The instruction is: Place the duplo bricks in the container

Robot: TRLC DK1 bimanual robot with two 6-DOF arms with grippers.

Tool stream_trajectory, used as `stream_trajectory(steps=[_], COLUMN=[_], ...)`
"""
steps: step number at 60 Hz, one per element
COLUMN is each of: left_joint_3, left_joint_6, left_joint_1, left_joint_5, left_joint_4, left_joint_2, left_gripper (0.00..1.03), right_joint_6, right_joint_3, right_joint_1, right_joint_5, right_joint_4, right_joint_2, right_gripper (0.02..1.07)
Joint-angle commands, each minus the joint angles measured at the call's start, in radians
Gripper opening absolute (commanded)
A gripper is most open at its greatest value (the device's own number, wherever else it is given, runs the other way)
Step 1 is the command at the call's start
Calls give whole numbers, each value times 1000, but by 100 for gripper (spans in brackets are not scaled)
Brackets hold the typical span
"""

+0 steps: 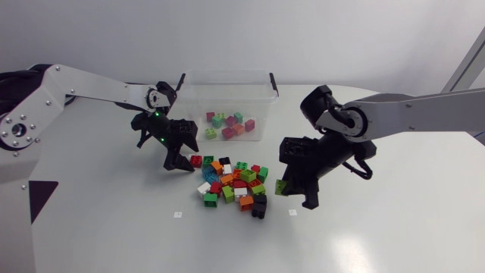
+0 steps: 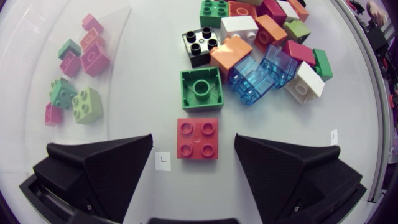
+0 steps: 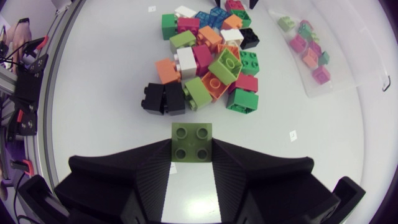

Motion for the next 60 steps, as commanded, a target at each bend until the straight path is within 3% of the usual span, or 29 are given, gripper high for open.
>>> stream_trajectory(steps=[1, 16, 23, 60], left_joint_3=[27, 19, 16, -26], left_joint_6=[27, 21, 10, 5], left_joint_1=[-4, -7, -10, 26], left_joint_5=[-3, -3, -2, 30], left_joint_4=[-4, -9, -12, -112], left_joint_2=[33, 34, 31, -109], left_gripper=[83, 51, 23, 21], right_joint_6=[3, 39, 69, 273], right_joint_3=[-20, 47, 87, 388], right_joint_1=[14, 14, 10, -18], right_joint_5=[-6, -6, -6, -3], right_joint_4=[-25, -33, -13, 178], right_joint_2=[-46, -97, -100, 109], right_gripper=[21, 21, 21, 21])
